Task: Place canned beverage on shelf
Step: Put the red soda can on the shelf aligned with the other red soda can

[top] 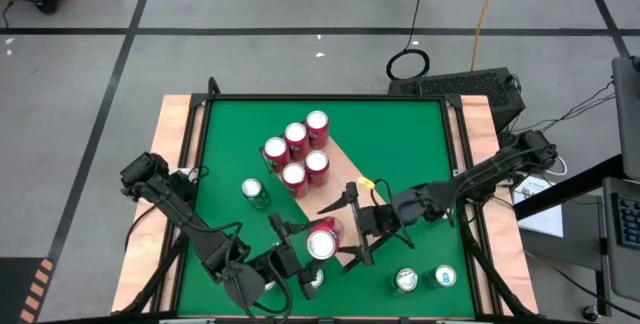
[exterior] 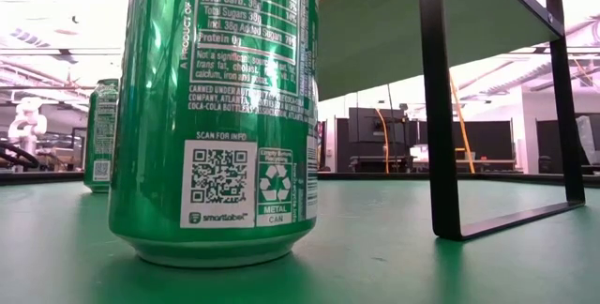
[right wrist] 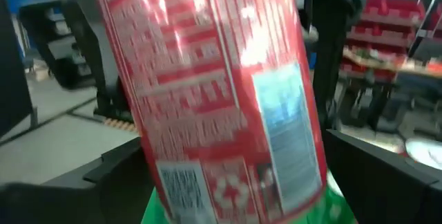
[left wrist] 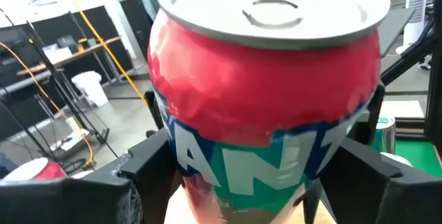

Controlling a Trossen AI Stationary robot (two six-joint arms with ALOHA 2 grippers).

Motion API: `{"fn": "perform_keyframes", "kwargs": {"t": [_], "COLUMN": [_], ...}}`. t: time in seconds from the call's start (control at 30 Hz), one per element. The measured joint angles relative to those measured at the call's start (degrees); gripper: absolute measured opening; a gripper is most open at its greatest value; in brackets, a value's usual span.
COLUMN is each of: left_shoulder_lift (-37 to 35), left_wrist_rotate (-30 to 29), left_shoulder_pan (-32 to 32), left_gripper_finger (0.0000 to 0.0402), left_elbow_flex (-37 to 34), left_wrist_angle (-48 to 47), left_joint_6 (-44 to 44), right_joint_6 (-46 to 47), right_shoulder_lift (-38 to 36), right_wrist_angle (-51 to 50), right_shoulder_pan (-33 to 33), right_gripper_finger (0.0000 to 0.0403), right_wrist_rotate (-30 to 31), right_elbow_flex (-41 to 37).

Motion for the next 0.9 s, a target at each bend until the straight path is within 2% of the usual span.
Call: {"fn": "perform_keyframes", "kwargs": {"t": [0.23,0.4,0.5,0.57,0.7,0.9], "left_shoulder_lift": [0.0,-0.23,-0.24,-0.24,-0.28,-0.28], "left_wrist_rotate": [1.28,4.66,5.45,5.45,7.56,10.92], "left_shoulder_pan": [1.52,2.44,2.61,2.63,3.54,6.3], "left_gripper_finger": [0.0285,0.0285,0.0285,0.0285,0.0285,0.0285], "left_elbow_flex": [0.0,0.13,0.13,0.13,0.13,0.13], "left_wrist_angle": [0.09,1.5,0.7,0.33,-2.49,-8.1], "left_joint_6": [-0.51,-1.56,-2.58,-3.22,-8.54,-17.43], "right_joint_6": [2.81,4.25,6.01,7.59,8.82,8.08], "right_shoulder_lift": [-2.65,-3.45,-6.7,-9.16,-14.35,-18.17], "right_wrist_angle": [-10.51,-20.78,-28.02,-31.81,-33.31,-27.17], "right_shoulder_pan": [-0.17,-0.48,0.33,0.92,2.83,5.16], "right_gripper_finger": [0.0379,0.0379,0.0379,0.0379,0.038,0.038], "right_wrist_rotate": [0.01,4.21,7.74,7.89,7.82,7.12], "right_elbow_flex": [-0.05,-0.37,-0.32,-0.3,-0.35,-0.24]}}
